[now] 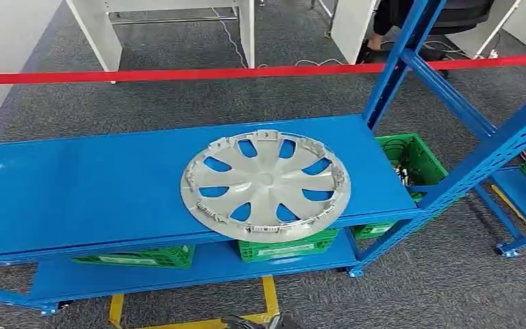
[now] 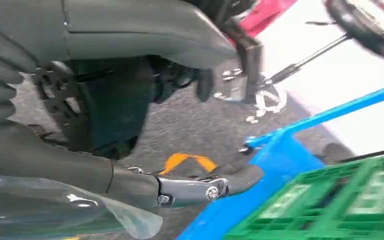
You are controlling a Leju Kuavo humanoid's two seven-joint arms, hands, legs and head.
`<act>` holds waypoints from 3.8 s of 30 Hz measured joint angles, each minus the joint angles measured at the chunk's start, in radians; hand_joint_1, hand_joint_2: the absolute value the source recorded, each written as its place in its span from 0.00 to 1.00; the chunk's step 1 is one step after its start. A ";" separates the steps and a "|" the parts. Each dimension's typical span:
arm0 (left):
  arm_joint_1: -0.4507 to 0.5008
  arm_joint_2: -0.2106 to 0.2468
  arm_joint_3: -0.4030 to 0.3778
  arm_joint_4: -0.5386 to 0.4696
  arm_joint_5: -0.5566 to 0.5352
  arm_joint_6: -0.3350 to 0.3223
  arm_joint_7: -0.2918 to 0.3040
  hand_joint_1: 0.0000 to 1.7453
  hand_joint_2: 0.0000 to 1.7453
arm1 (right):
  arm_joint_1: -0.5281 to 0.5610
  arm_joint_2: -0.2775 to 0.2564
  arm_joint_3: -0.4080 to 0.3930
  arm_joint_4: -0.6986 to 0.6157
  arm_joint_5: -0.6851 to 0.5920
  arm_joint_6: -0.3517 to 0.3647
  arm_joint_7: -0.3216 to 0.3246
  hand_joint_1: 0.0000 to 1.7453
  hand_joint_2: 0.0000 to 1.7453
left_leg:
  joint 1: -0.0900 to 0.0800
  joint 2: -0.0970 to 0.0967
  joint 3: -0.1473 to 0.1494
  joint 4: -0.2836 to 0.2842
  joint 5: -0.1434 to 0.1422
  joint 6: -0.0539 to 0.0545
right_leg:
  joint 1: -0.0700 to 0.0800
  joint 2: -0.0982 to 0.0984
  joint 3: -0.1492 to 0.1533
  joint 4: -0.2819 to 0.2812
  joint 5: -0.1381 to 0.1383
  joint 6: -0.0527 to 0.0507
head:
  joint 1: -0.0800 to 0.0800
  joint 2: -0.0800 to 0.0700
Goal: Take the parts from the cabinet and place them on the table.
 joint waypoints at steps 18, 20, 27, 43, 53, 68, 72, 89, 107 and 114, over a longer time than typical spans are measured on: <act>-0.001 0.003 0.000 0.000 -0.009 -0.013 -0.043 0.00 1.00 | 0.031 -0.153 0.127 -0.569 0.060 -0.240 -0.002 0.00 1.00 | 0.000 0.000 0.000 0.000 0.000 0.000 | 0.000 0.000 0.000 0.000 0.000 0.000 | 0.000 0.000; -0.001 0.003 0.001 0.000 -0.009 -0.009 -0.044 0.00 1.00 | 0.026 -0.165 0.144 -0.612 0.088 -0.309 -0.002 0.00 1.00 | 0.000 0.000 0.000 0.000 0.000 0.000 | 0.000 0.000 0.000 0.000 0.000 0.000 | 0.000 0.000; -0.004 0.003 0.002 0.000 -0.016 0.006 -0.045 0.00 1.00 | -0.006 -0.169 0.172 -0.675 0.178 -0.466 -0.002 0.00 1.00 | 0.000 0.000 0.000 0.000 0.000 0.000 | 0.000 0.000 0.000 0.000 0.000 0.000 | 0.001 0.000; -0.010 0.002 0.002 0.000 -0.066 0.047 -0.136 0.00 1.00 | -0.025 -0.131 0.085 -0.686 0.688 -0.930 0.022 0.00 1.00 | 0.000 0.000 0.000 0.000 0.001 -0.001 | 0.000 0.000 -0.001 0.000 0.000 0.000 | -0.001 0.000; -0.013 0.002 0.002 0.000 -0.090 0.056 -0.178 0.00 1.00 | 0.063 -0.045 -0.166 -0.805 1.218 -0.935 0.032 0.00 1.00 | 0.000 0.000 0.000 0.000 0.000 -0.001 | 0.000 0.001 -0.001 0.000 0.000 0.000 | -0.001 0.000; -0.016 0.002 0.002 0.000 -0.109 0.039 -0.174 0.00 1.00 | 0.073 -0.006 -0.188 -0.763 1.481 -0.935 0.255 0.00 1.00 | 0.000 0.000 0.000 0.000 0.001 -0.001 | 0.000 0.000 0.000 0.000 0.000 0.000 | 0.000 0.000; -0.018 0.002 0.003 0.000 -0.112 0.039 -0.166 0.00 1.00 | 0.050 -0.021 -0.152 -0.729 1.493 -0.935 0.316 0.00 1.00 | 0.000 0.000 0.000 0.000 0.001 -0.001 | 0.000 0.001 0.000 0.000 0.000 0.000 | 0.000 0.000; -0.021 0.002 0.004 0.001 -0.139 0.036 -0.149 0.00 1.00 | -0.076 -0.073 0.018 -0.520 1.562 -0.935 0.617 0.00 1.00 | 0.000 0.000 0.000 0.000 0.001 -0.001 | 0.000 0.000 0.000 0.000 0.000 0.000 | 0.000 0.000; -0.021 0.001 0.012 0.001 -0.147 0.040 -0.147 0.00 1.00 | -0.219 -0.211 0.180 -0.731 1.580 -0.937 0.995 0.00 1.00 | 0.000 0.000 0.000 0.001 0.001 -0.001 | 0.000 0.001 0.000 0.000 0.002 0.000 | 0.000 0.000; -0.015 -0.002 0.029 0.001 -0.150 0.054 -0.159 0.00 1.00 | -0.228 -0.241 0.255 -0.751 1.579 -0.936 0.991 0.00 1.00 | 0.000 0.000 -0.001 0.001 0.001 -0.001 | 0.000 0.000 -0.001 0.000 0.001 0.000 | 0.000 0.000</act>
